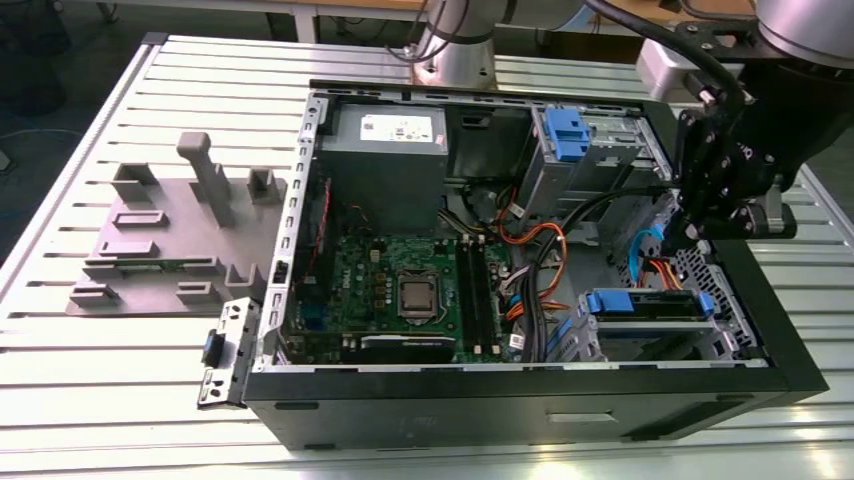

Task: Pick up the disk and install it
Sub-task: 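Insert the second disk wire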

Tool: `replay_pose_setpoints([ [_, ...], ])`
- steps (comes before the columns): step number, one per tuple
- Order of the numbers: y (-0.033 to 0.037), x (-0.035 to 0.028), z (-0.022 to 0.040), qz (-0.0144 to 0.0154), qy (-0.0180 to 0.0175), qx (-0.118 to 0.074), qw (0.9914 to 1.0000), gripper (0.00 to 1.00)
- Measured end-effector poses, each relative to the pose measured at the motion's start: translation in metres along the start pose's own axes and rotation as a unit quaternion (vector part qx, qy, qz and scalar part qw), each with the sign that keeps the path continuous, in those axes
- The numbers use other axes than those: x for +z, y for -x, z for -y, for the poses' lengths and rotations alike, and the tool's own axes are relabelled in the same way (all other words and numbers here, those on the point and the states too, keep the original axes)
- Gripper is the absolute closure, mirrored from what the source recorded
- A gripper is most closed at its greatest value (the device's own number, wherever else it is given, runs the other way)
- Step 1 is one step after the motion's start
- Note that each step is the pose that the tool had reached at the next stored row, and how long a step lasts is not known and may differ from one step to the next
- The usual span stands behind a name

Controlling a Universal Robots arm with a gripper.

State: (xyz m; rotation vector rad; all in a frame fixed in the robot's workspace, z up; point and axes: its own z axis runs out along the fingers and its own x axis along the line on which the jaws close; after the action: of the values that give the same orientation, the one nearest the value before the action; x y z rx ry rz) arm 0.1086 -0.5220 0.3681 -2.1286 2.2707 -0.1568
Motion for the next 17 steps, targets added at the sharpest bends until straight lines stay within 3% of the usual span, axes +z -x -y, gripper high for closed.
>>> replay_pose_setpoints([
  [1, 0.0001, 0.0003, 0.0000, -0.0066, -0.0002, -0.001, 0.99998, 0.82],
  [2, 0.0002, 0.0007, -0.0001, -0.0113, -0.0001, -0.001, 0.99994, 0.82],
  [3, 0.0003, 0.0017, 0.0000, -0.0129, 0.0009, -0.001, 0.99992, 0.82],
  [5, 0.0005, 0.0036, -0.0001, -0.0133, 0.0035, -0.001, 0.99990, 0.82],
  [10, 0.0008, 0.0080, -0.0004, -0.0113, 0.0062, -0.001, 0.99992, 0.82],
  [14, 0.0010, 0.0110, -0.0006, -0.0030, 0.0068, -0.001, 0.99997, 0.82],
  [17, 0.0011, 0.0124, -0.0007, -0.0019, 0.0069, -0.001, 0.99997, 0.82],
])
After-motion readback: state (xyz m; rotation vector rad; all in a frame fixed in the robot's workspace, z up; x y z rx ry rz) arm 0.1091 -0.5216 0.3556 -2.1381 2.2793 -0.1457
